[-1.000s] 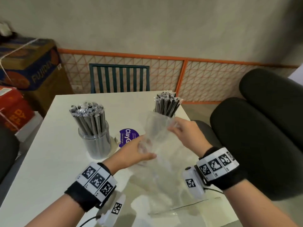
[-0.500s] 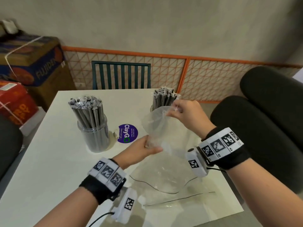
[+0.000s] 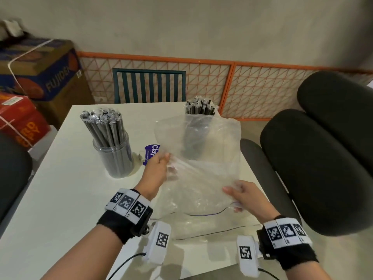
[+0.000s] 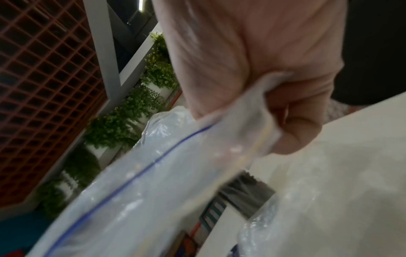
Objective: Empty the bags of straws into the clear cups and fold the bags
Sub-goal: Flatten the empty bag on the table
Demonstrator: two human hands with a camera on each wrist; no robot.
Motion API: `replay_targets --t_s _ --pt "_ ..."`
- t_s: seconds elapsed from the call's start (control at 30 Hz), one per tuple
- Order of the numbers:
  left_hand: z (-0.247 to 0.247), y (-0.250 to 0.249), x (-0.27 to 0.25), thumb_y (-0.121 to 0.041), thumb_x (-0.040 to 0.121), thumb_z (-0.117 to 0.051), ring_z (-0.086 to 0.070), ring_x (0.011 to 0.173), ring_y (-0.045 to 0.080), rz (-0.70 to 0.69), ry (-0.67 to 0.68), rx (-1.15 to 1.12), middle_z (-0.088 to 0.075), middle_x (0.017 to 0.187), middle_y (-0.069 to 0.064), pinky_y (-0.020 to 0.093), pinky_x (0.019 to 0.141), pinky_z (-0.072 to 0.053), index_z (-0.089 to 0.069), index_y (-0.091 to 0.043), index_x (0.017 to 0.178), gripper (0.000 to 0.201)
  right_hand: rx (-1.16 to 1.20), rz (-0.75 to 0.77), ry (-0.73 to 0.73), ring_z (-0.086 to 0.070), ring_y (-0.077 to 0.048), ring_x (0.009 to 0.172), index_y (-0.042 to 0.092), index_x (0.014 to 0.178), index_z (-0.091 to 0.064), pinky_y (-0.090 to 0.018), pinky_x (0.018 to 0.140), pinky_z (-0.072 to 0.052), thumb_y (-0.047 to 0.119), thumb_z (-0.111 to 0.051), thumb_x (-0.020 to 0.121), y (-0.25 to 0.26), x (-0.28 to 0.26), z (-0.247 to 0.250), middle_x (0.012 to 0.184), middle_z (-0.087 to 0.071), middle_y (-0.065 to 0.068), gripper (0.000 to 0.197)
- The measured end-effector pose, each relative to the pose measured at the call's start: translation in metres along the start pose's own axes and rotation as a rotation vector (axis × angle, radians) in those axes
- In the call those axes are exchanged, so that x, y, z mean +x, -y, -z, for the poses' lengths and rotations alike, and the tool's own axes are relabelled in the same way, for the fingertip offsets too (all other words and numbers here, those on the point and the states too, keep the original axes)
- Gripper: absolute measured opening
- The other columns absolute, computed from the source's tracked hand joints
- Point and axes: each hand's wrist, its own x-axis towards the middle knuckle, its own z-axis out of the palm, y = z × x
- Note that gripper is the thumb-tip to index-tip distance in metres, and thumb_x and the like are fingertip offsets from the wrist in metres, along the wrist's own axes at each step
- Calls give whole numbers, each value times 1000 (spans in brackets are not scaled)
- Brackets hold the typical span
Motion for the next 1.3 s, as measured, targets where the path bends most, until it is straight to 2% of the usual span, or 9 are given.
replay_targets --t_s 0.2,0.27,0.43,0.6,0.7,0.83,1.0,1.17,1.3 --pt "-22 39 -15 -49 91 -46 -55 77 21 304 -92 256 -54 96 7 27 57 -45 -33 -16 118 45 123 -71 -194 -44 -12 45 15 63 -35 -25 50 -44 39 -57 89 -8 -3 2 57 -39 0 42" --pt "-27 52 -16 -35 94 -49 -50 69 19 329 -36 343 -53 96 11 23 52 -44 -33 -8 118 39 152 -77 -228 -43 -12 41 15 64 -35 -24 48 -39 39 -55 91 -12 -4 2 54 -39 0 41" --pt "-25 78 -9 -17 94 -49 -49 97 25 228 -117 523 -51 125 20 30 84 -38 -36 -4 128 38 -83 -160 -271 -48 -15 56 8 95 -54 -26 50 -43 32 -68 82 -49 -11 13 73 -49 -3 31" --pt "-27 87 -16 -33 86 -62 -29 136 37 390 -6 676 -19 152 21 42 110 -29 -1 -8 148 91 -369 -199 -100 -41 -27 127 18 143 -27 -34 101 -38 34 -77 74 -51 -14 25 140 -27 -11 87" --pt "-33 68 -20 -34 89 -57 -19 137 36 166 -35 1070 -10 153 13 47 108 -28 1 -16 150 86 -702 -33 -179 -16 -29 141 25 148 -19 -47 113 -29 42 -74 75 -35 -10 21 153 -11 -6 92" --pt "-54 55 -12 -34 85 -62 12 145 34 -198 303 1469 13 158 6 61 113 -8 -1 -33 149 88 -974 62 88 15 -33 146 40 148 -1 -61 114 -12 46 -74 71 -27 11 -10 159 17 1 106" --pt "-43 94 13 -57 60 -76 25 143 30 -107 641 1744 28 155 0 72 102 10 12 -42 146 124 -1096 -139 325 32 -41 138 50 139 23 -75 106 -7 45 -83 60 -65 45 -20 148 43 4 132" --pt "-16 124 9 -68 64 -66 21 144 27 126 671 1643 23 157 -7 73 105 3 6 -41 147 114 -1185 -200 447 24 -43 141 48 143 16 -71 108 -8 48 -80 63 -79 54 -14 153 35 3 124" --pt "-25 73 29 -65 80 -52 -15 145 21 69 571 1359 -21 157 -4 46 116 -14 -26 -37 145 76 -980 -95 411 -28 -28 142 23 148 -25 -41 114 -26 36 -75 75 -23 73 0 155 -28 -6 89"
